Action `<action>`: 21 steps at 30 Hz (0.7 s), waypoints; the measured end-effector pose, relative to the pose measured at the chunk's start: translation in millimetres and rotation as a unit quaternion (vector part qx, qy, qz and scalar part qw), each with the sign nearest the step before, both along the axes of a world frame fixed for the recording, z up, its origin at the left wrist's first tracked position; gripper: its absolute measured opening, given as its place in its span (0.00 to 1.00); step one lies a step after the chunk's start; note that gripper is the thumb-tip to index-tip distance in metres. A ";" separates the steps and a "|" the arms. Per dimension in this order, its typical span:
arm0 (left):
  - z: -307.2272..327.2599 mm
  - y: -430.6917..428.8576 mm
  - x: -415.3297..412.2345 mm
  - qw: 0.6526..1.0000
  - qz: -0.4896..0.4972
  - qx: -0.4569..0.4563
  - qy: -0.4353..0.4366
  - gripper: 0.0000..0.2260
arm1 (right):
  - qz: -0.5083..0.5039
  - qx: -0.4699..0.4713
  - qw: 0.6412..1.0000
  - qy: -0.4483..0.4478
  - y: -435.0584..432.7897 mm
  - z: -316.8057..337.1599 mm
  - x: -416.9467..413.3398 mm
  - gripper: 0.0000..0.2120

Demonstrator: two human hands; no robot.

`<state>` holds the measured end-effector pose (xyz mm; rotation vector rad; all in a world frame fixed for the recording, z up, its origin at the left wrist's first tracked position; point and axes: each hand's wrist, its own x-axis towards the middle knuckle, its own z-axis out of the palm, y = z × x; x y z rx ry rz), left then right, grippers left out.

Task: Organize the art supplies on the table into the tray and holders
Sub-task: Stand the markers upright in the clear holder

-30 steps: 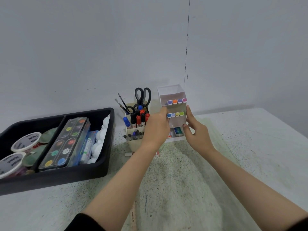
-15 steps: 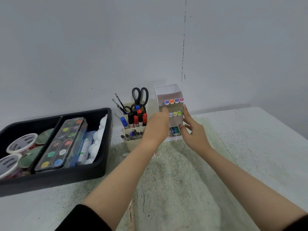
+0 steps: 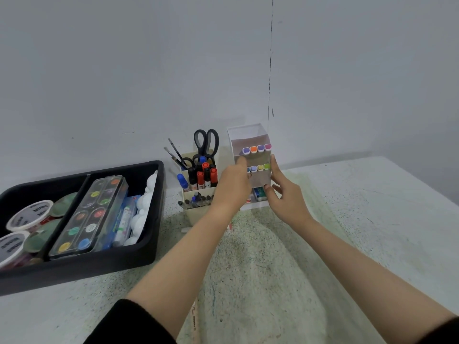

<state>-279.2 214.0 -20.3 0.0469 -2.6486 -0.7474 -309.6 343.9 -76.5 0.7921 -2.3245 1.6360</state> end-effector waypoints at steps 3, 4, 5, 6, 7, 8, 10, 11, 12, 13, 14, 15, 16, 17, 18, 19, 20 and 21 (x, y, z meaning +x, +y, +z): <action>1.1 0.9 -0.2 1.000 -0.002 -0.017 0.002 0.09 | 0.005 0.000 1.000 0.000 -0.4 0.1 -0.3 0.32; 1.3 1.0 -0.3 1.000 0.000 -0.020 0.001 0.09 | 0.007 0.002 1.000 0.001 -0.7 1.2 0.6 0.32; 1.0 0.5 -1.1 1.000 0.001 -0.019 -0.003 0.10 | 0.006 0.006 1.000 0.002 -0.5 1.6 0.5 0.32; 1.3 0.0 -1.3 1.000 0.003 -0.010 -0.009 0.10 | 0.007 0.012 1.000 0.002 0.4 2.1 0.4 0.32; 2.0 -0.6 -1.1 1.000 0.006 0.004 -0.016 0.10 | 0.006 0.021 1.000 0.001 2.1 2.1 -0.2 0.33; 2.9 -0.9 0.2 1.000 0.008 0.017 -0.024 0.10 | 0.007 0.031 0.999 0.001 4.5 2.3 -0.3 0.34; 4.4 -0.8 6.1 0.999 0.002 0.037 -0.035 0.14 | 0.007 0.051 0.999 0.001 8.5 2.4 -0.1 0.35; 4.2 -0.8 11.2 0.998 -0.006 0.045 -0.039 0.17 | 0.006 0.059 0.998 0.000 9.3 1.8 1.0 0.35; 3.9 -0.8 17.9 0.998 -0.012 0.052 -0.041 0.19 | 0.001 0.064 0.998 -0.001 9.4 0.4 2.9 0.35; 2.3 -0.9 25.3 0.997 -0.018 0.060 -0.040 0.21 | -0.012 0.067 0.998 0.002 9.1 -2.6 5.2 0.33; 0.6 -1.3 34.4 0.997 -0.022 0.072 -0.033 0.22 | -0.035 0.069 0.997 0.009 8.5 -6.6 8.8 0.31; -2.2 -2.2 44.9 0.996 -0.025 0.081 -0.019 0.22 | -0.070 0.072 0.995 0.023 7.7 -12.1 12.1 0.27; -5.3 -3.7 56.9 0.996 -0.029 0.081 0.001 0.22 | -0.106 0.079 0.990 0.043 7.3 -17.9 15.5 0.22; -8.9 -5.9 69.9 0.997 -0.034 0.072 0.022 0.20 | -0.132 0.091 0.985 0.060 6.3 -24.6 19.1 0.17; -14.4 -9.3 83.5 0.997 -0.039 0.062 0.039 0.18 | -0.137 0.107 0.982 0.068 4.9 -31.0 22.9 0.14; -20.2 -13.3 97.6 0.996 -0.043 0.058 0.050 0.16 | -0.125 0.124 0.982 0.070 3.0 -36.8 26.4 0.13; -27.8 -18.8 110.6 0.996 -0.042 0.053 0.053 0.14 | -0.105 0.140 0.982 0.068 0.4 -41.7 30.2 0.13; -36.8 -25.3 122.6 0.997 -0.034 0.047 0.053 0.13 | -0.085 0.158 0.981 0.067 -2.6 -45.7 34.1 0.13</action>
